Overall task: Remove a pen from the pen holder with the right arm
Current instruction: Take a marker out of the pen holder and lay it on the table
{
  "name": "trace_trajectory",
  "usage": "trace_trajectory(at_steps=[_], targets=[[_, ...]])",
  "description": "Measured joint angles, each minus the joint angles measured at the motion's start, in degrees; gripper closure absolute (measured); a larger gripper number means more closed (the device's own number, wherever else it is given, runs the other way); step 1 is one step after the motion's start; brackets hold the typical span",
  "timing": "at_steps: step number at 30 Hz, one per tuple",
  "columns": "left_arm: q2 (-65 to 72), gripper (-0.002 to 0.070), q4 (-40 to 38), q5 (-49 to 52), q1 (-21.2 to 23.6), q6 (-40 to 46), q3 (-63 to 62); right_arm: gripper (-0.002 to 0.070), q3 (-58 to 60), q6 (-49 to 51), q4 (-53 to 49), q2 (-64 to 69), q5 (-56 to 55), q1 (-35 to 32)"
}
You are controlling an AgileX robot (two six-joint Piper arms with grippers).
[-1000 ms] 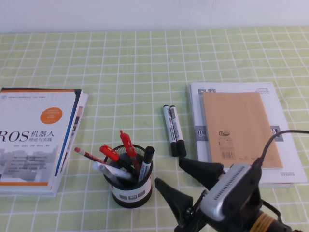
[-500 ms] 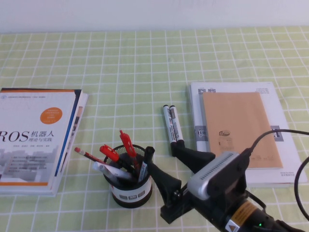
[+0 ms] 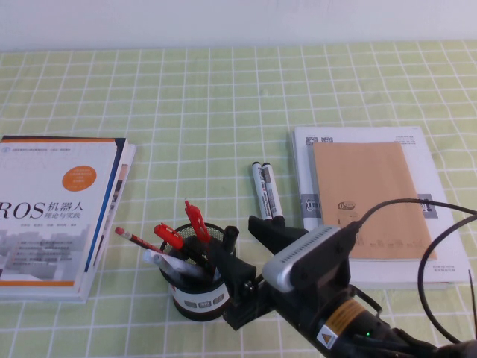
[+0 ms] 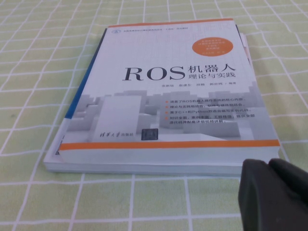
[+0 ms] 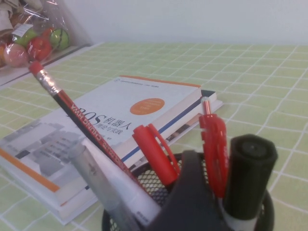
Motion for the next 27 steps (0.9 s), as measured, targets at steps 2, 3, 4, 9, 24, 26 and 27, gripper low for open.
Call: trace_trajectory(at_steps=[2, 3, 4, 9, 24, 26, 27], targets=[[0.00, 0.0681, 0.00, 0.00, 0.00, 0.00, 0.00, 0.0218, -0.80, 0.00, 0.00, 0.61, 0.00, -0.38], [0.00, 0.0681, 0.00, 0.00, 0.00, 0.00, 0.00, 0.0218, -1.09, 0.00, 0.00, 0.92, 0.00, -0.53], [0.00, 0.0681, 0.00, 0.00, 0.00, 0.00, 0.00, 0.0218, -1.38, 0.00, 0.14, 1.18, 0.00, -0.82], [0.00, 0.0681, 0.00, 0.00, 0.00, 0.00, 0.00, 0.0225, -3.35, 0.03, 0.38, 2.06, -0.13, -1.60], [0.00, 0.0681, 0.00, 0.00, 0.00, 0.00, 0.00, 0.0361, -4.87, 0.25, 0.38, 2.18, 1.50, -1.72], [0.00, 0.0681, 0.00, 0.00, 0.00, 0.00, 0.00, 0.0388, -4.87, 0.25, 0.38, 2.18, 1.50, -1.72], [0.00, 0.0681, 0.00, 0.00, 0.00, 0.00, 0.00, 0.0406, -4.87, 0.25, 0.38, 2.18, 1.50, -1.72]])
